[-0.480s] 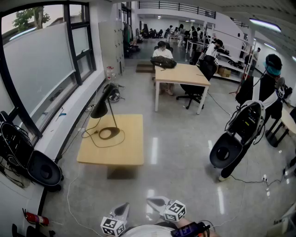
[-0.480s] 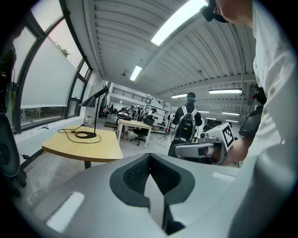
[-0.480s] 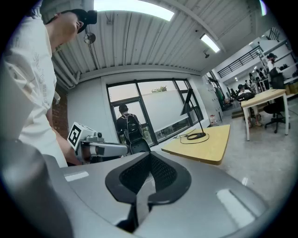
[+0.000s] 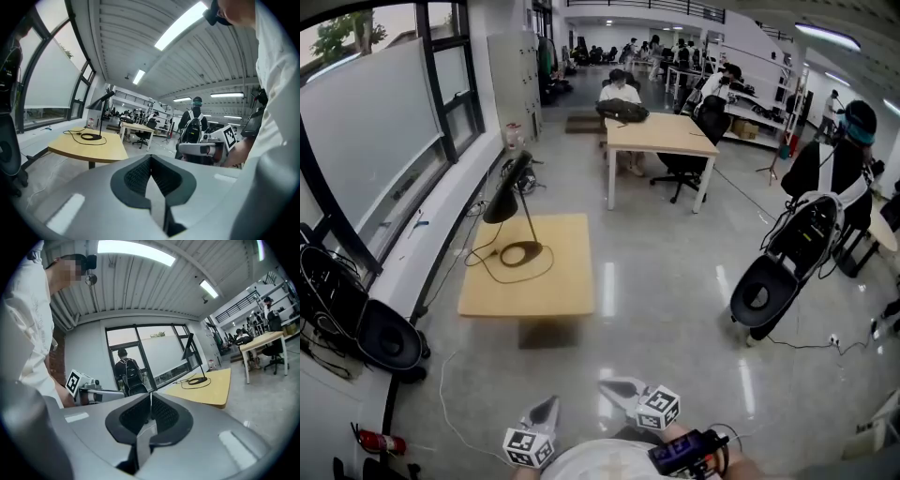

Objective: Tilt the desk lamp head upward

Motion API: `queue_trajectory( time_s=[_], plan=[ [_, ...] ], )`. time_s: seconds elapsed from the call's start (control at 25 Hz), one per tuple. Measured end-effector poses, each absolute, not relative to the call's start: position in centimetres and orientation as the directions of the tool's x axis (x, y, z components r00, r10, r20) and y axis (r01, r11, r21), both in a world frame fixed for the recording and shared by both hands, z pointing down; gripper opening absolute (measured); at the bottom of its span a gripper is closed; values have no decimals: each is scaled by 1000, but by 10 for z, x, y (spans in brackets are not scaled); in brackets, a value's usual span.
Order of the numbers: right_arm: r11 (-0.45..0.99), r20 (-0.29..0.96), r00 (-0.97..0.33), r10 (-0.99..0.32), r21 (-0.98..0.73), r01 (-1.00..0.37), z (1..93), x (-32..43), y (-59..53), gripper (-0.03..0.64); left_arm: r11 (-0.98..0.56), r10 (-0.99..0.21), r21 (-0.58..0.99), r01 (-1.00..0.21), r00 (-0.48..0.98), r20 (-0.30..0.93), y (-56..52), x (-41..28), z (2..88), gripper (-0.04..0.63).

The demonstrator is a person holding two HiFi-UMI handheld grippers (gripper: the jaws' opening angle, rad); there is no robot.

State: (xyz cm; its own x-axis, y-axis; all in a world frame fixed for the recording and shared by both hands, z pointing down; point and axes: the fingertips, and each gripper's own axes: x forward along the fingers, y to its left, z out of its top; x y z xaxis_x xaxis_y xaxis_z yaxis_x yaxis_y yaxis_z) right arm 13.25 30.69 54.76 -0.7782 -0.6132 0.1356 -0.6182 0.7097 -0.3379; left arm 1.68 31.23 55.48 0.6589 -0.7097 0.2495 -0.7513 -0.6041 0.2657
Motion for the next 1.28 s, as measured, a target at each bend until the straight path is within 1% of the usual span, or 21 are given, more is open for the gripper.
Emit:
queue_trajectory(
  time_s=[0.36, 0.8, 1.04, 1.28],
  plan=[
    [724, 152, -783, -603, -308, -618, 530, 128, 309, 23, -589, -736, 259, -766, 640, 221, 320, 11, 532, 2],
    [725, 209, -787, -581, -308, -617, 546, 102, 308, 21, -551, -756, 293, -782, 616, 223, 325, -16, 548, 2],
    [687, 176, -771, -612, -365, -628, 534, 108, 303, 17, -567, -750, 298, -768, 631, 199, 320, -14, 535, 2],
    [696, 185, -774, -606, -347, -628, 528, 100, 311, 14, -553, -761, 305, -776, 619, 193, 322, -26, 532, 2]
  ],
)
